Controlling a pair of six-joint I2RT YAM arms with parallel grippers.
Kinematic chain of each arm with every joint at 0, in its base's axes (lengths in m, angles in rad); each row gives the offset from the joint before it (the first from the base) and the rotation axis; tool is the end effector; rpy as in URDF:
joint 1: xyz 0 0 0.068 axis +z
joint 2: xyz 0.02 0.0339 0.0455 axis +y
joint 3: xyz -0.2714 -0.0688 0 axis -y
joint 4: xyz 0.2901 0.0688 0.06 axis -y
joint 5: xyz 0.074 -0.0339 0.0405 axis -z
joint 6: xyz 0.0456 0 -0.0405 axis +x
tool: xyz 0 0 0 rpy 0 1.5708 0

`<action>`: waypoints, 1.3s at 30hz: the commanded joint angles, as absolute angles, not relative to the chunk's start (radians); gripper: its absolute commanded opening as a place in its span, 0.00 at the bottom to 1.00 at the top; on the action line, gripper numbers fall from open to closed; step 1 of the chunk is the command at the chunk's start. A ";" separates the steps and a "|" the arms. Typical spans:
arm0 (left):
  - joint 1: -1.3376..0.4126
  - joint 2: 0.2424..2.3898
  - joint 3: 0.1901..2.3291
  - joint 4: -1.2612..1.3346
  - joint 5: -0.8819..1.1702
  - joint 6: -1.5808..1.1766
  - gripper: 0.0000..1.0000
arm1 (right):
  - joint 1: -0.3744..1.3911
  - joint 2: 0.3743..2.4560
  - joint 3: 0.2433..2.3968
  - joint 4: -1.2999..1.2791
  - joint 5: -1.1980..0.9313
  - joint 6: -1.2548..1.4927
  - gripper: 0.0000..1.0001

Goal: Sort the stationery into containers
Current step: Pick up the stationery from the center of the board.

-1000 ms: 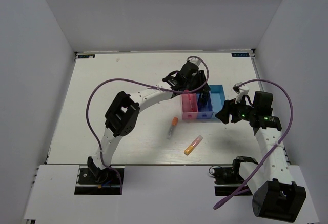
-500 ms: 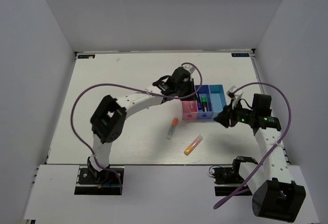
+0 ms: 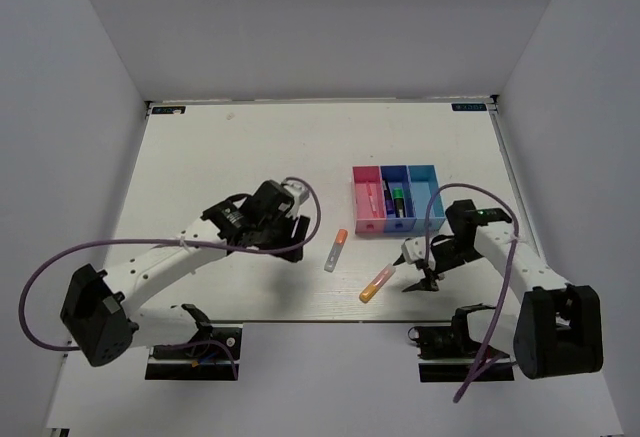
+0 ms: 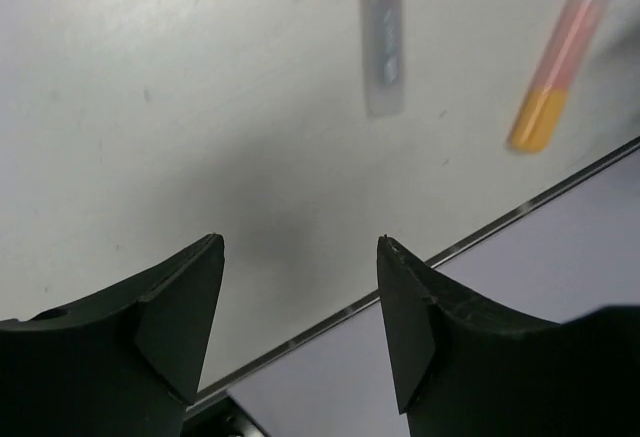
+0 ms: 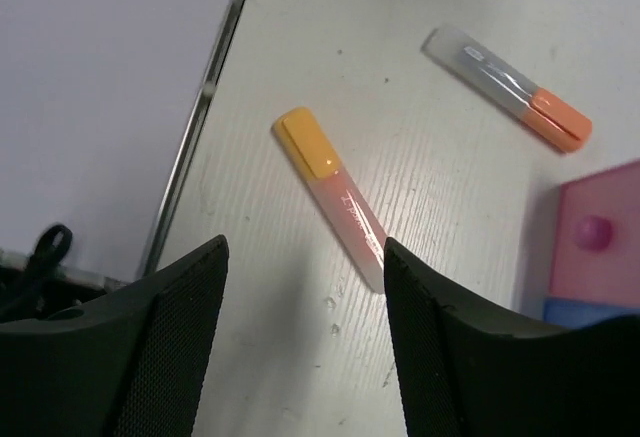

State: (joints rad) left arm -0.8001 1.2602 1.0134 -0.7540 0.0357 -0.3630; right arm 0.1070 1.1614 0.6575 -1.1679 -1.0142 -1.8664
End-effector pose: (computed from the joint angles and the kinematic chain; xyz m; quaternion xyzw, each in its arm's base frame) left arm 0.2061 -0.2146 0.2586 0.2129 0.9356 -0.1687 0.2255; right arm 0.1799 0.0583 0.1774 -0.7148 0.5019 0.3431 0.3456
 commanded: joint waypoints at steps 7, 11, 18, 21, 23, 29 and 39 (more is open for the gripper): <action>-0.753 1.065 0.792 -0.769 0.005 -0.304 0.74 | 0.336 1.275 0.673 -0.959 -0.750 -1.905 0.65; -0.738 1.020 0.758 -0.756 -0.027 -0.275 0.75 | 0.397 1.330 0.684 -0.818 -0.697 -1.767 0.64; -0.738 0.974 0.729 -0.750 -0.025 -0.262 0.76 | 0.462 1.420 0.742 -0.764 -0.643 -1.669 0.64; -0.735 0.966 0.726 -0.752 -0.017 -0.261 0.76 | 0.492 1.471 0.776 -0.819 -0.605 -1.674 0.63; -0.738 0.965 0.729 -0.756 -0.018 -0.258 0.76 | 0.514 1.497 0.817 -0.854 -0.582 -1.692 0.60; -0.735 0.954 0.723 -0.758 -0.015 -0.256 0.76 | 0.561 1.560 0.818 -0.888 -0.506 -1.687 0.55; -0.735 0.957 0.719 -0.755 -0.011 -0.256 0.76 | 0.595 1.520 0.633 -0.692 -0.374 -1.589 0.28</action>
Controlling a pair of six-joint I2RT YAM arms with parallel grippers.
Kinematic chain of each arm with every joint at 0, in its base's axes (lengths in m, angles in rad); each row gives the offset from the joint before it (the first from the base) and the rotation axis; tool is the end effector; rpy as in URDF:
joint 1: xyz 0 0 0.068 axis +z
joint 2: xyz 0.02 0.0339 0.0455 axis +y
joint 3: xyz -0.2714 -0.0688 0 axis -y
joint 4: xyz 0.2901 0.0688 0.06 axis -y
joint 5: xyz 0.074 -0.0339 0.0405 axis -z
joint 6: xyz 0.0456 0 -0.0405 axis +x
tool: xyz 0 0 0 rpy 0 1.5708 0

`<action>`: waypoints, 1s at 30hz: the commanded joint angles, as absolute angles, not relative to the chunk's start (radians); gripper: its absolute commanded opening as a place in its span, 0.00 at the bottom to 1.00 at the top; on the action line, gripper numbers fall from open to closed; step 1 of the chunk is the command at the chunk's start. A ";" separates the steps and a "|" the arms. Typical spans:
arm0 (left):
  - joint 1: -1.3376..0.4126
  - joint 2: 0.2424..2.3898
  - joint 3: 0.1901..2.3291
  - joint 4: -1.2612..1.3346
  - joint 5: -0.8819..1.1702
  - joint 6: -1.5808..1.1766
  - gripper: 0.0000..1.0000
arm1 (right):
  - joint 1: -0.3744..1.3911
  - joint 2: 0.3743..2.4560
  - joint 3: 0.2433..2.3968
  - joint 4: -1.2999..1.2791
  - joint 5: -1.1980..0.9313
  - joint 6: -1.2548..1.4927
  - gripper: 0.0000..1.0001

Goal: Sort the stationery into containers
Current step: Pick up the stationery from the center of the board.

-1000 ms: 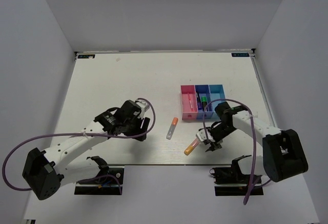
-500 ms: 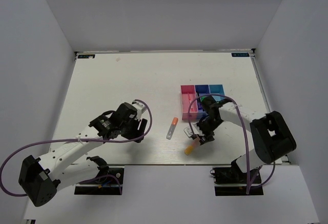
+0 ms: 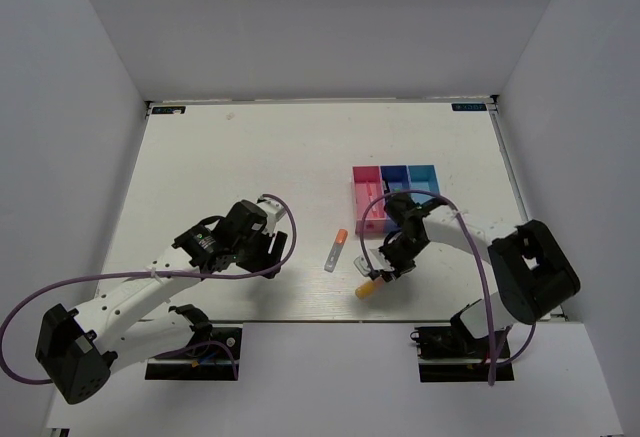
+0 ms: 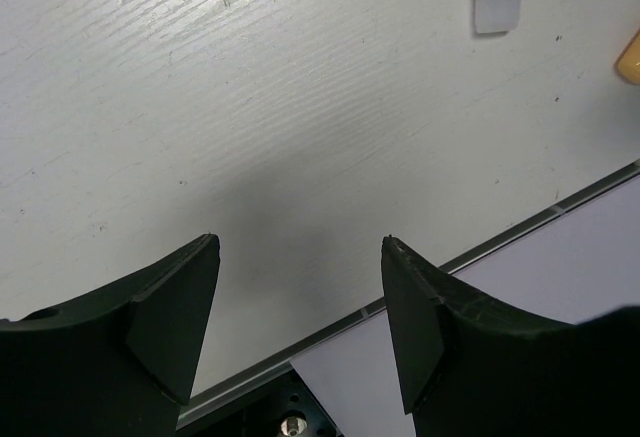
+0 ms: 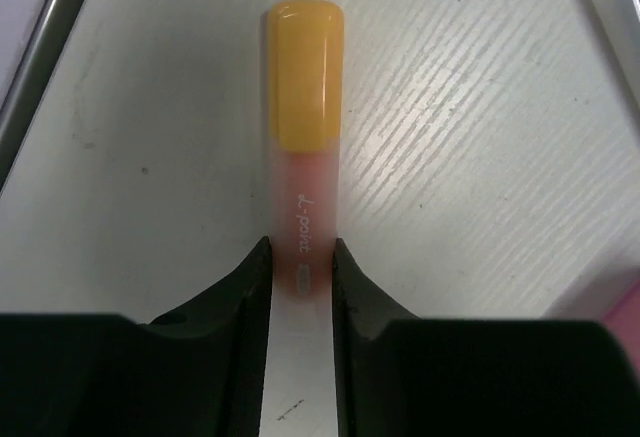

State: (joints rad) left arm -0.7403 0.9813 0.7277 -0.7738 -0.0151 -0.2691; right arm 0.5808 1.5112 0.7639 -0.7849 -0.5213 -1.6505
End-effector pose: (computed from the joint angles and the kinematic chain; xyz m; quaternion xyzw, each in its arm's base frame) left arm 0.1679 -0.1525 0.2220 0.2229 0.9372 -0.1234 0.2384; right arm 0.2064 0.1626 0.1178 -0.8699 0.4202 0.2122 0.1474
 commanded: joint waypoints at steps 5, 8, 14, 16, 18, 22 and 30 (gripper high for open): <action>-0.736 0.959 0.716 -0.756 -0.017 -0.256 0.76 | 0.604 1.421 0.534 -0.566 -0.348 -1.504 0.14; -0.733 0.966 0.712 -0.747 -0.005 -0.253 0.76 | 0.600 1.355 0.537 -0.610 -0.406 -1.439 0.07; -0.735 0.991 0.707 -0.732 0.029 -0.256 0.76 | 0.601 1.126 0.584 -0.689 -0.555 -1.249 0.01; -0.733 0.994 0.709 -0.735 0.032 -0.255 0.76 | 0.597 1.075 0.600 -0.709 -0.575 -1.175 0.00; -0.733 0.997 0.707 -0.732 0.041 -0.256 0.76 | 0.607 1.025 0.623 -0.718 -0.571 -1.096 0.00; -0.735 0.999 0.701 -0.716 0.055 -0.249 0.76 | 0.594 0.971 0.669 -0.632 -0.407 -0.822 0.00; -0.739 1.055 0.732 -0.606 0.216 -0.226 0.76 | 0.569 0.956 0.741 -0.350 0.056 -0.445 0.00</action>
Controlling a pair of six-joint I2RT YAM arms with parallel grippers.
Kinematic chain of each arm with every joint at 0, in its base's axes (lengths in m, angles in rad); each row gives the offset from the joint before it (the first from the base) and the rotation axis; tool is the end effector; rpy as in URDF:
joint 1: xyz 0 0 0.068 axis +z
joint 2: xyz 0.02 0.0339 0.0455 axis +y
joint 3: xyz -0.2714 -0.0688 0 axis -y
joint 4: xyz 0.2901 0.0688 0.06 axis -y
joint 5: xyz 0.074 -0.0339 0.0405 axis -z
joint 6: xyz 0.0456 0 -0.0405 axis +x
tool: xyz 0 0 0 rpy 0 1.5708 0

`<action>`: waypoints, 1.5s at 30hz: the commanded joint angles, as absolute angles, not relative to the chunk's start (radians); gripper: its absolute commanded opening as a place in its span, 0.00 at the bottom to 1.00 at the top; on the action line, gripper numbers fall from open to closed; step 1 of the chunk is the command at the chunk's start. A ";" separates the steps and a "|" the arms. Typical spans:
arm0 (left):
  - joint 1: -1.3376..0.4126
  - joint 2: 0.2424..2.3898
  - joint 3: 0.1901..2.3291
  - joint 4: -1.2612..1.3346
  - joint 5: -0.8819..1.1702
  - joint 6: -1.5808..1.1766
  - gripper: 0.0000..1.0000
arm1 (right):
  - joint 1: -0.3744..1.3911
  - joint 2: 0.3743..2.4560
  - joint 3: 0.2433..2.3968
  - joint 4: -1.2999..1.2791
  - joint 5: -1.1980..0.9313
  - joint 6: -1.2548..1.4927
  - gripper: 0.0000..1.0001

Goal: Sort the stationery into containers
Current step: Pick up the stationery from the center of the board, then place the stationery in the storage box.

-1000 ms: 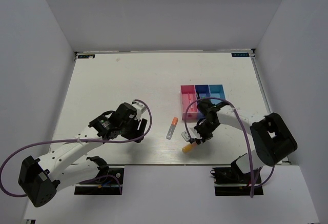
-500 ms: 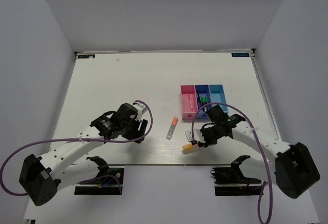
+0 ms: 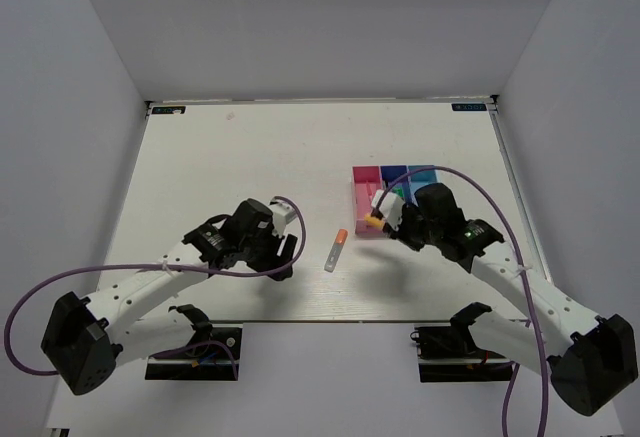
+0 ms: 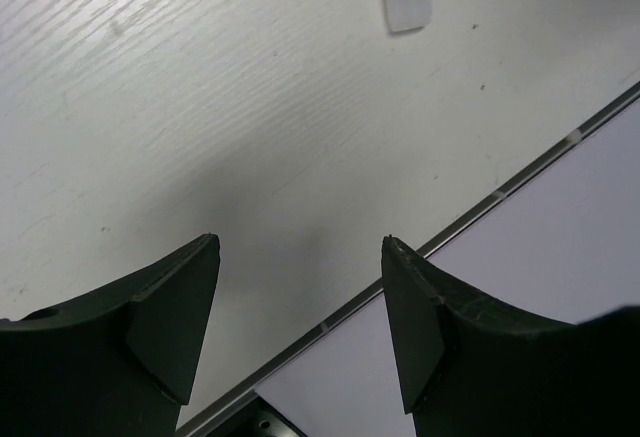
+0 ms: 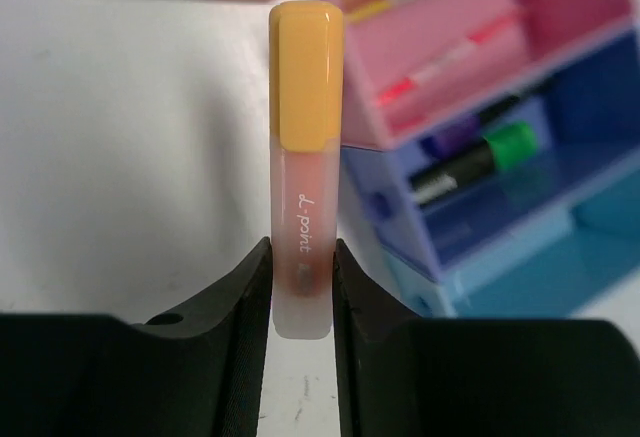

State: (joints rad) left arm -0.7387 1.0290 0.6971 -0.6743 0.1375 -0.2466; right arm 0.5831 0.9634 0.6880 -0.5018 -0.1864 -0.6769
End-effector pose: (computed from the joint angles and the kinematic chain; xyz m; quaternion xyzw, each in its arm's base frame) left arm 0.1715 -0.1646 0.2076 0.2519 0.9246 -0.1896 0.2137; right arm 0.2001 0.1421 0.2319 -0.5701 0.7208 0.0677 0.3884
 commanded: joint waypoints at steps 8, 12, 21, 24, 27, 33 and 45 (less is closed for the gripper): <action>-0.782 1.235 0.828 -0.477 0.229 -0.244 0.75 | 0.493 1.072 0.816 -0.279 0.409 -0.281 0.00; -0.810 1.344 0.862 -0.385 0.216 -0.256 0.75 | 0.463 1.169 0.905 -0.302 0.419 -0.235 0.00; -0.856 1.561 0.985 -0.267 0.164 -0.282 0.77 | 0.371 1.408 1.028 -0.382 0.376 -0.130 0.00; -0.864 1.626 1.031 -0.259 0.146 -0.288 0.78 | 0.345 1.453 1.061 -0.397 0.351 -0.109 0.01; -0.871 1.669 1.068 -0.258 0.121 -0.291 0.78 | 0.325 1.463 1.072 -0.419 0.298 -0.092 0.29; -0.877 1.743 1.118 -0.259 0.095 -0.299 0.78 | 0.287 1.457 1.057 -0.437 0.215 -0.074 0.54; -0.943 1.844 1.149 -0.339 -0.093 -0.291 0.73 | 0.204 1.307 0.993 -0.437 0.057 -0.017 0.54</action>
